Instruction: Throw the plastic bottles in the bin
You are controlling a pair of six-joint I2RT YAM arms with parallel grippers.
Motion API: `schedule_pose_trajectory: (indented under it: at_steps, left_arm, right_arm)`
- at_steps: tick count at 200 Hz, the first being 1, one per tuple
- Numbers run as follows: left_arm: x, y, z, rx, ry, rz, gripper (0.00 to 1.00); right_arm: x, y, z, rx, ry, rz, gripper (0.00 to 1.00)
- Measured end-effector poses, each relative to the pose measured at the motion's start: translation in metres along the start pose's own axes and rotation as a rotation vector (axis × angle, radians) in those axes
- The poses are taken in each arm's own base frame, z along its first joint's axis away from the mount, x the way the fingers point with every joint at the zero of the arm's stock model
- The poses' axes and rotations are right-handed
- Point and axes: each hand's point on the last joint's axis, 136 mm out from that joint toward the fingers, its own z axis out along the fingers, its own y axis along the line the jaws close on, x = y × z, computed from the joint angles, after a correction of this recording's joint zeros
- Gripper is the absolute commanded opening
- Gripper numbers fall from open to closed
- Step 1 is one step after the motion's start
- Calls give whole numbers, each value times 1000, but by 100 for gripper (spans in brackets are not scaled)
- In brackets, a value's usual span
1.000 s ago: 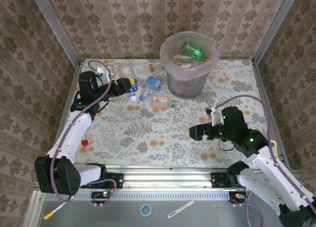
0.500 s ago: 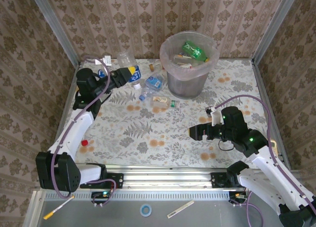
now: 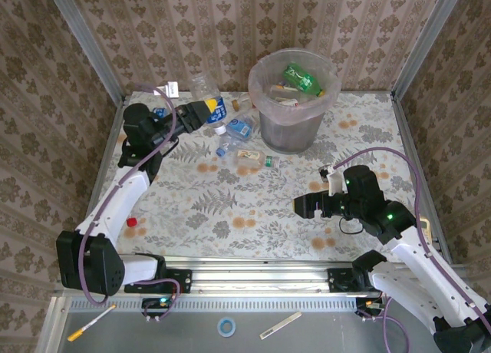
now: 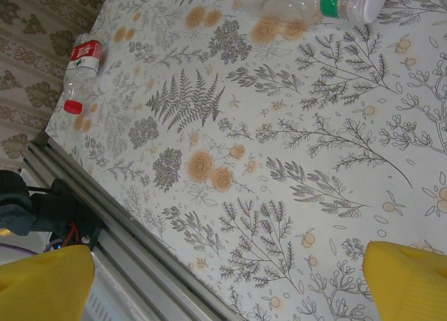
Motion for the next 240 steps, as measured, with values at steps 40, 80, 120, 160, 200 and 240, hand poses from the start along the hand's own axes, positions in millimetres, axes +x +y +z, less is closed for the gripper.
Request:
schedule_pose_trajectory:
  at_steps: [40, 80, 120, 160, 200, 240]
  left_arm:
    - [1, -4, 13, 20, 18, -2, 34]
    - [-5, -11, 43, 55, 40, 2, 35]
    - [-45, -51, 139, 200, 43, 69, 57]
    - [-35, -63, 238, 233, 131, 91, 100]
    - [-14, 0, 224, -11, 223, 39, 100]
    - [-54, -10, 158, -116, 149, 84, 100]
  right_arm:
    - [0, 0, 0, 0, 0, 0, 100]
    - [0, 0, -1, 0, -1, 0, 100]
    - [2, 0, -1, 2, 5, 2, 100]
    - [2, 0, -2, 2, 3, 2, 100]
    - [2, 1, -4, -1, -3, -1, 100]
    - [4, -1, -1, 4, 9, 4, 100]
